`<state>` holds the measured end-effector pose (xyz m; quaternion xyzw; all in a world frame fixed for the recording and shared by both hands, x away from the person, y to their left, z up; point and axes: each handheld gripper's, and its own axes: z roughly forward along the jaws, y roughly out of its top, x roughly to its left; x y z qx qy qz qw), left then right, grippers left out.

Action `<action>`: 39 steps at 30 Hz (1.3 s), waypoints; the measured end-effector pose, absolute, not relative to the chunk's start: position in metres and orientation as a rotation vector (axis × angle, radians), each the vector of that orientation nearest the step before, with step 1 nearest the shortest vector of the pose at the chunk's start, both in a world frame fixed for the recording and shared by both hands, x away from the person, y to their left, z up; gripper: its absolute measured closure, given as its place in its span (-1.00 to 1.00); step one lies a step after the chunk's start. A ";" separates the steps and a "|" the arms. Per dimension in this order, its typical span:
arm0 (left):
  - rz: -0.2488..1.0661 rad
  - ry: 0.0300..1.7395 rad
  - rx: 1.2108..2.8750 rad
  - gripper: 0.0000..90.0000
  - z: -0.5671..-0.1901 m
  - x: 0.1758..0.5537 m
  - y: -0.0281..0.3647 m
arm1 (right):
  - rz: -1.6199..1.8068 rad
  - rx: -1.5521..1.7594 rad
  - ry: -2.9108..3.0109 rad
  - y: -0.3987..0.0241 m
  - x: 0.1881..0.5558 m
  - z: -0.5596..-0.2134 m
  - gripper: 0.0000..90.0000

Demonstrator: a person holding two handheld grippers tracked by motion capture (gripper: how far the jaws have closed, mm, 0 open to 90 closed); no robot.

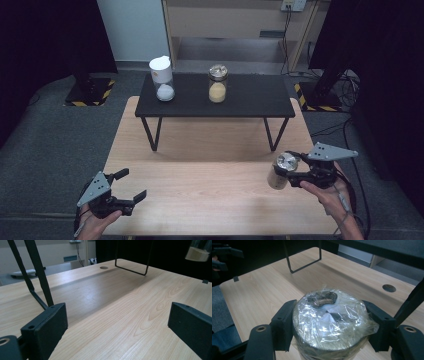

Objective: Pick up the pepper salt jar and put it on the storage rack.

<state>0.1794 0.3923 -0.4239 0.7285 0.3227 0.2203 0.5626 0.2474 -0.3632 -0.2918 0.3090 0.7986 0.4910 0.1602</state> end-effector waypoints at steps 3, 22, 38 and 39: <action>0.519 0.760 1.716 -0.96 -0.424 0.179 0.392 | 1.398 0.876 2.287 -0.360 0.253 -0.284 -0.24; 0.519 0.758 1.718 -0.96 -0.424 0.179 0.392 | 1.395 0.881 2.250 -0.341 0.287 -0.234 -0.24; 0.516 0.759 1.715 -0.96 -0.424 0.180 0.393 | 1.376 0.903 2.221 -0.324 0.316 -0.202 -0.24; 0.515 0.760 1.715 -0.96 -0.424 0.180 0.393 | 1.376 0.907 2.217 -0.323 0.318 -0.200 -0.24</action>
